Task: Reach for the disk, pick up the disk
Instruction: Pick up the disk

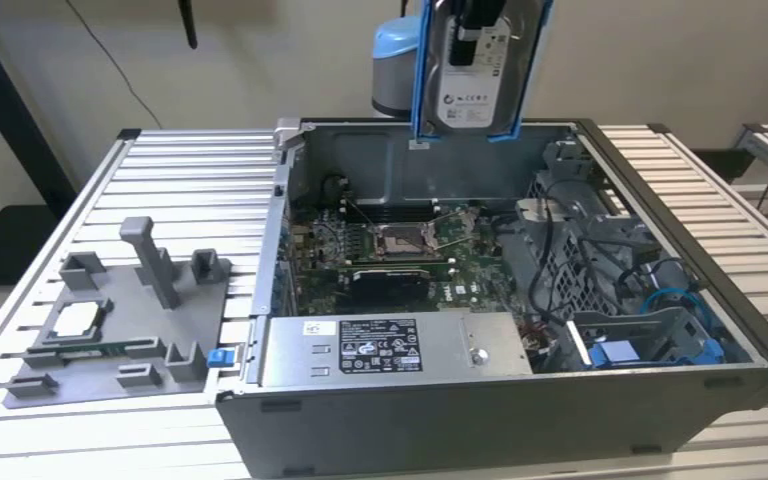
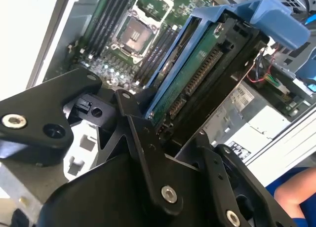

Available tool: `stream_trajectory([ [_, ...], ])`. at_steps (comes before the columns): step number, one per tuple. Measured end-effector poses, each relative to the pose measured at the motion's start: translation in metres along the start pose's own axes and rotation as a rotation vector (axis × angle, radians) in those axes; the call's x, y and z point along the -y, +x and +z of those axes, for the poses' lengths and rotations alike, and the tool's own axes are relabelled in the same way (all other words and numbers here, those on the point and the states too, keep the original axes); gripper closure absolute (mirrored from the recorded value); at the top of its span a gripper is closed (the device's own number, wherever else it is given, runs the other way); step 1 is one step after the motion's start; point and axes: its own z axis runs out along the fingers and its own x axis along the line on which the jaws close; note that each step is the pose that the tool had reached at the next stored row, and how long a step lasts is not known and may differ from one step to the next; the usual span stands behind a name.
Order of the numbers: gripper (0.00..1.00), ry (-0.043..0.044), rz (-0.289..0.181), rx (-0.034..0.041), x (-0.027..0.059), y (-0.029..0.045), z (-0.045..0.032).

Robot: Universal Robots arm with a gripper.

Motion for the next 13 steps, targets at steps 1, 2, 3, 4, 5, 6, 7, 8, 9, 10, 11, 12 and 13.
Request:
stream_trajectory([
  [1, 1.0, -0.0001, 0.0, -0.0001, 0.0001, 0.0031, -0.0002],
  [2, 1.0, -0.0001, 0.0, 0.0, 0.0002, 0.0062, -0.0003],
  [3, 1.0, -0.0002, 0.0, 0.0, 0.0004, 0.0093, -0.0005],
  [4, 1.0, -0.0002, 0.001, 0.0001, 0.0004, 0.0124, -0.0006],
  [5, 1.0, -0.0002, 0.001, 0.0, 0.0005, 0.0155, -0.0009],
  [6, 1.0, -0.0002, 0.001, 0.0001, 0.0006, 0.0186, -0.001],
  [7, 1.0, -0.0003, 0.001, 0.0, 0.0007, 0.022, -0.0012],
  [8, 1.0, -0.0002, 0.001, 0.0001, 0.0008, 0.0251, -0.0013],
  [9, 1.0, -0.0003, 0.001, 0.0, 0.0009, 0.0283, -0.0015],
  [10, 1.0, -0.0003, 0.002, 0.0, 0.001, 0.0316, -0.0017],
  [11, 1.0, -0.0003, 0.002, 0.0, 0.0011, 0.0347, -0.0018],
  [12, 1.0, -0.0003, 0.002, 0.0, 0.0012, 0.038, -0.002],
  [13, 1.0, -0.0003, 0.002, 0.0001, 0.0012, 0.0411, -0.0021],
])
